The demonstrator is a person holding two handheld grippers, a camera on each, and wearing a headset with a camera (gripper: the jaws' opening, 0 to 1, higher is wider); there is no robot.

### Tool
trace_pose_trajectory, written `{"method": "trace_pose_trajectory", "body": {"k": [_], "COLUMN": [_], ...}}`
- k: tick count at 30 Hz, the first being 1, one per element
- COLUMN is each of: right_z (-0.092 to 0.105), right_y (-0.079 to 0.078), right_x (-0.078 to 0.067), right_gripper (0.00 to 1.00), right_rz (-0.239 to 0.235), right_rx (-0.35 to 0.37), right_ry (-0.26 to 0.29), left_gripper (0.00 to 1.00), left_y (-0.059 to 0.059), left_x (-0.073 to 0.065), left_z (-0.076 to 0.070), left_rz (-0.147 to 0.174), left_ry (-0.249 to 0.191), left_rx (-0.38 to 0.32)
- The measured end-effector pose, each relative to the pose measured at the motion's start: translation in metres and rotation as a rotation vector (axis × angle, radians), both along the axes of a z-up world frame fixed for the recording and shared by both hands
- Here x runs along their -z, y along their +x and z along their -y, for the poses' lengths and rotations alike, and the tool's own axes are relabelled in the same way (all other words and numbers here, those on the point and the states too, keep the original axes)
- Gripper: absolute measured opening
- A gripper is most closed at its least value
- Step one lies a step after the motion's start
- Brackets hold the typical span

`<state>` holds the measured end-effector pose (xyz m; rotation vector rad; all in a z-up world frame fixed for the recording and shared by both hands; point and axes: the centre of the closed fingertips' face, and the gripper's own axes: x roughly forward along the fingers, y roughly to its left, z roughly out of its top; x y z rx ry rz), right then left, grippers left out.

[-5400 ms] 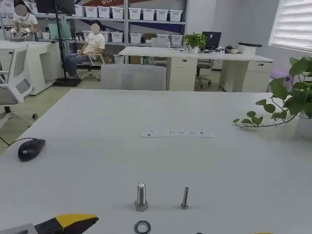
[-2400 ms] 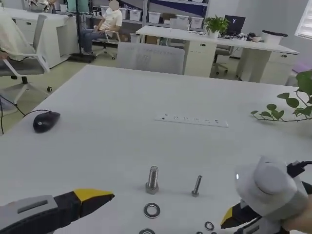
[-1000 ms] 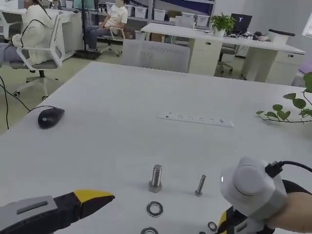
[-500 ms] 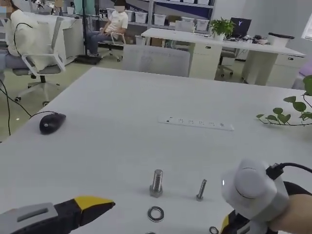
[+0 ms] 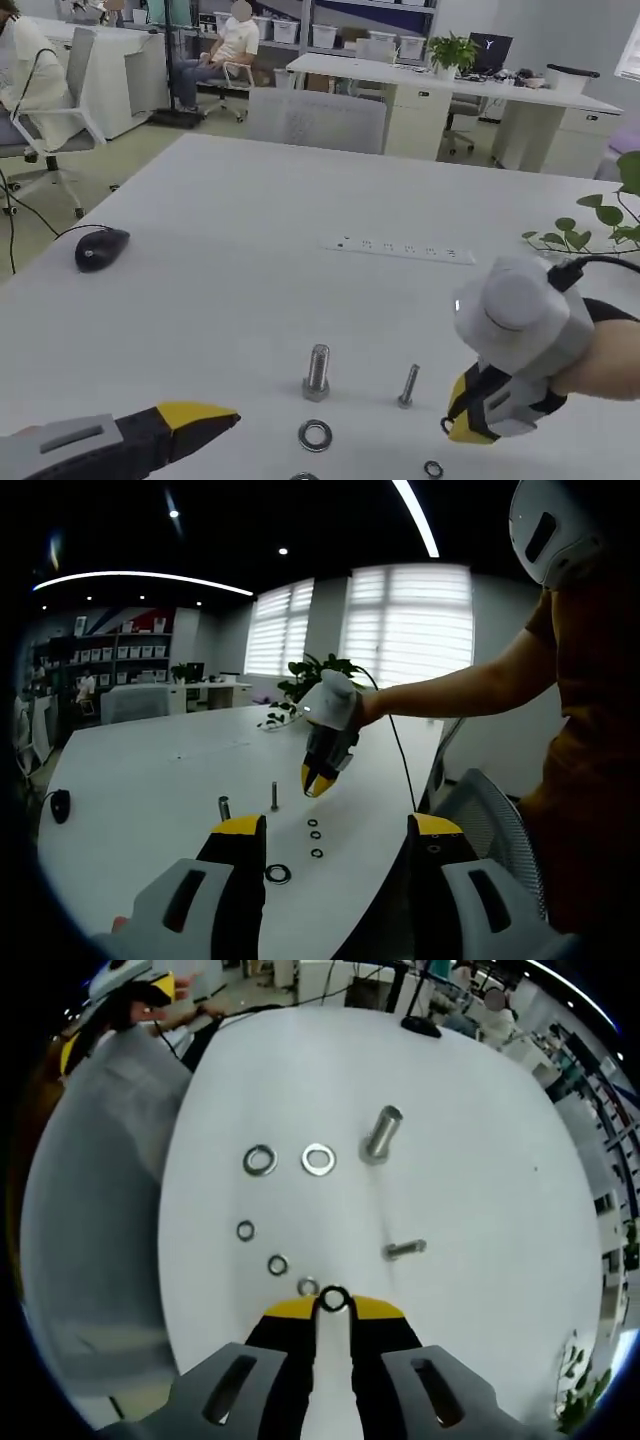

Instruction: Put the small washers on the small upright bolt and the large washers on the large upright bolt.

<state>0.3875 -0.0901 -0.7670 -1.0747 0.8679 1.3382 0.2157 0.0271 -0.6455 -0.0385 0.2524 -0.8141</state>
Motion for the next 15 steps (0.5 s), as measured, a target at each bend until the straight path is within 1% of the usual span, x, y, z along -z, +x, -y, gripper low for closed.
{"method": "trace_pose_trajectory", "body": {"k": [2, 4, 6, 9, 11, 13, 15], "right_z": [-0.003, -0.006, -0.010, -0.017, -0.021, -0.025, -0.028], "right_y": [0.006, 0.011, 0.018, 0.030, 0.039, 0.045, 0.046], "right_x": [-0.004, -0.008, -0.015, -0.023, -0.026, -0.028, -0.026], "right_gripper": [0.12, 0.12, 0.12, 0.12, 0.12, 0.12, 0.12], "right_rz": [0.017, 0.020, 0.036, 0.047, 0.058, 0.055, 0.045], "right_rx": [-0.009, -0.013, -0.022, -0.027, -0.037, -0.038, -0.045], "right_ry": [-0.005, -0.004, -0.007, -0.003, -0.014, -0.019, -0.027], "left_gripper": [0.56, 0.56, 0.56, 0.56, 0.56, 0.56, 0.56], "left_y": [0.000, 0.000, 0.000, 0.000, 0.000, 0.001, 0.001], "left_x": [0.000, 0.000, 0.000, 0.001, 0.001, 0.001, 0.002], "left_z": [-0.001, -0.002, -0.002, -0.003, -0.003, -0.003, -0.004], "left_rz": [-0.001, 0.000, -0.001, -0.003, -0.005, -0.006, -0.010], "left_ry": [0.001, -0.001, -0.003, -0.001, -0.004, -0.006, -0.006], "left_rx": [-0.001, -0.004, -0.007, -0.009, -0.010, -0.014, -0.015]}}
